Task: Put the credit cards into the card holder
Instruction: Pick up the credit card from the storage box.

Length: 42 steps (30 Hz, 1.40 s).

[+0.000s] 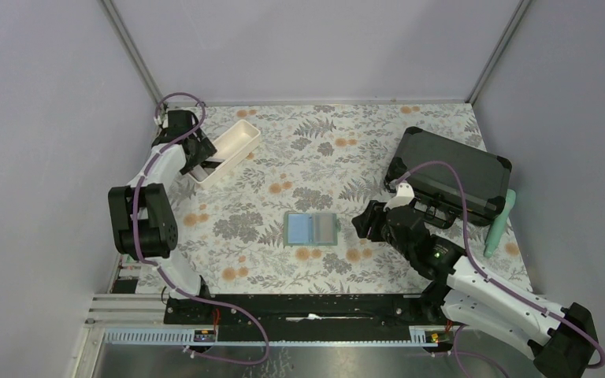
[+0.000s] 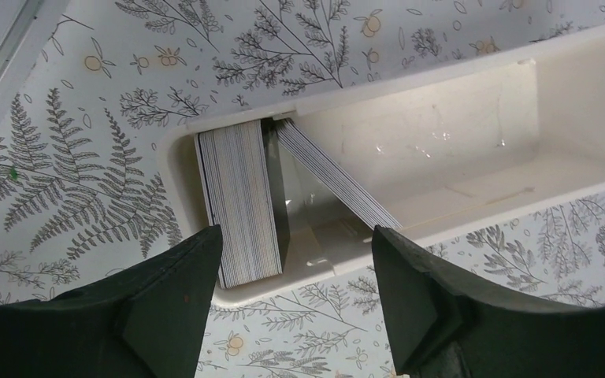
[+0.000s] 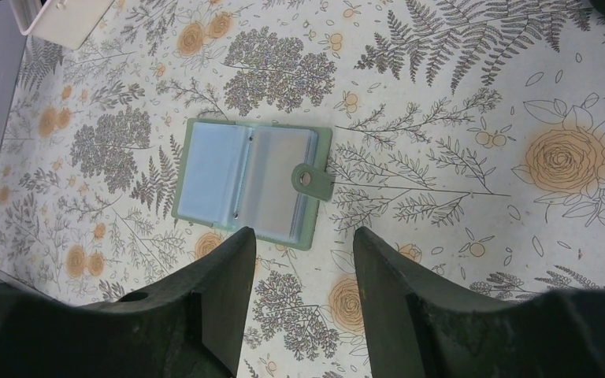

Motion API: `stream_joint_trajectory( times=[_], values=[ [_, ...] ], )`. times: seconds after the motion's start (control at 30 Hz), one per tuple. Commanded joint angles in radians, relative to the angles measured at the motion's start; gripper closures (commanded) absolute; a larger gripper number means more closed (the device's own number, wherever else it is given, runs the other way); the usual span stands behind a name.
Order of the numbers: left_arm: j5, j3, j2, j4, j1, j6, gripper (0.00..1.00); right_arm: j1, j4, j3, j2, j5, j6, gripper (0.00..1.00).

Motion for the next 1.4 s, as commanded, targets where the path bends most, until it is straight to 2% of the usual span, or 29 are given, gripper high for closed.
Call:
stream_joint_trajectory(
  times=[0.0, 1.37],
  values=[
    [-0.062, 0.041, 0.021, 0.031, 0.012, 0.013, 0.28, -0.006, 0.032, -0.001, 0.006, -0.005, -0.011, 0.44],
    [0.004, 0.073, 0.174, 0.061, 0.046, 0.019, 0.28, -0.006, 0.032, 0.004, 0.022, -0.027, 0.005, 0.43]
  ],
)
